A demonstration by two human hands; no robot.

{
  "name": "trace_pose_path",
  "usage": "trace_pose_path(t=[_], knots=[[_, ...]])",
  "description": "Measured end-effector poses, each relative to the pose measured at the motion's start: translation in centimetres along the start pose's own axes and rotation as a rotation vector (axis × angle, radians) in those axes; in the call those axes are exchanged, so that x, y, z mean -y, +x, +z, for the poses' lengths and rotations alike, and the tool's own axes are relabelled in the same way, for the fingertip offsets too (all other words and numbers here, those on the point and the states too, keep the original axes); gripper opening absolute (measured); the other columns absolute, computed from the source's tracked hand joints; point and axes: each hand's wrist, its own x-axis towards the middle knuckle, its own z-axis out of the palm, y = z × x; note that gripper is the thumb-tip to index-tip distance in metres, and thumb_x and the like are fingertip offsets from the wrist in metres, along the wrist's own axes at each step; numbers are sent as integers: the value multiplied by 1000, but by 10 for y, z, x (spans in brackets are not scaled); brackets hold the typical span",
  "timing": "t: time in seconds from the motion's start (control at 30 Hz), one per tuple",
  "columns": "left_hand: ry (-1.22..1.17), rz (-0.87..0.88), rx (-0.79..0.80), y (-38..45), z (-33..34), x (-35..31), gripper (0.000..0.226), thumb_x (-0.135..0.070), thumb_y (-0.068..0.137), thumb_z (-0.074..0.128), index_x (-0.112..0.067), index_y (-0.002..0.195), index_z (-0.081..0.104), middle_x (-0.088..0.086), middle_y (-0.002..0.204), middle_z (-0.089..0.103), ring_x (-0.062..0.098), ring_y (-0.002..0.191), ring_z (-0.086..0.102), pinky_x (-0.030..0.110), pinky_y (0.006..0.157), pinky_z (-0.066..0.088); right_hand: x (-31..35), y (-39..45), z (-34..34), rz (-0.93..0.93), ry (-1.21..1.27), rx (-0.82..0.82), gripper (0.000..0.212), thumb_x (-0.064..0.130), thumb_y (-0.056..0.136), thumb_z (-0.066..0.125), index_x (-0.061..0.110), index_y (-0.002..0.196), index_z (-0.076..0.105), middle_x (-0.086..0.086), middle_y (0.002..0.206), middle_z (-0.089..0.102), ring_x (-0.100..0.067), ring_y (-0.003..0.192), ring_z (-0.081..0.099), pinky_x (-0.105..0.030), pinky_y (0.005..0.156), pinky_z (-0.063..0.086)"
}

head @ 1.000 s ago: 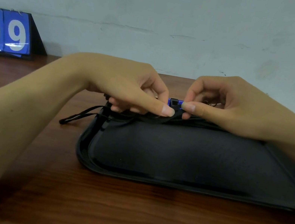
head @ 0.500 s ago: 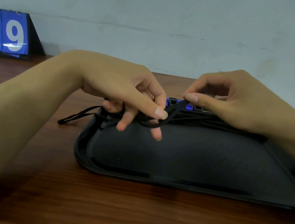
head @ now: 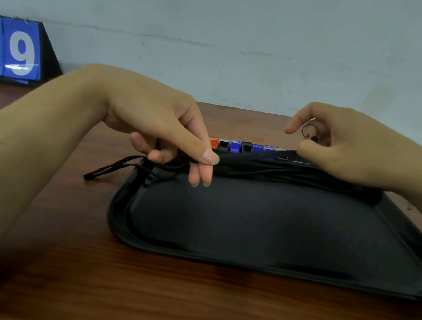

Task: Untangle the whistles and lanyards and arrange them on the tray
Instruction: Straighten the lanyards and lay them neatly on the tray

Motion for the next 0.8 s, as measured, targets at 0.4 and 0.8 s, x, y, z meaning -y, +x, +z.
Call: trace_pose_path(t=[0.4, 0.8], knots=[[135, -145, 142, 1, -18, 13, 60, -64, 62, 80, -11, 91, 82, 16, 89, 72, 13, 41, 40, 16, 39, 21, -29, 3, -17, 301, -439, -7, 6, 40, 76, 57, 37, 80, 60, 14, 85, 59, -25, 87, 60, -43, 83, 54], [166, -266, 180, -4, -40, 33, 34, -40, 88, 63, -12, 93, 81, 2, 64, 52, 12, 47, 23, 26, 47, 13, -47, -4, -39, 562, -560, 58, 7, 39, 79, 64, 32, 78, 65, 0, 97, 68, -30, 93, 63, -45, 89, 54]])
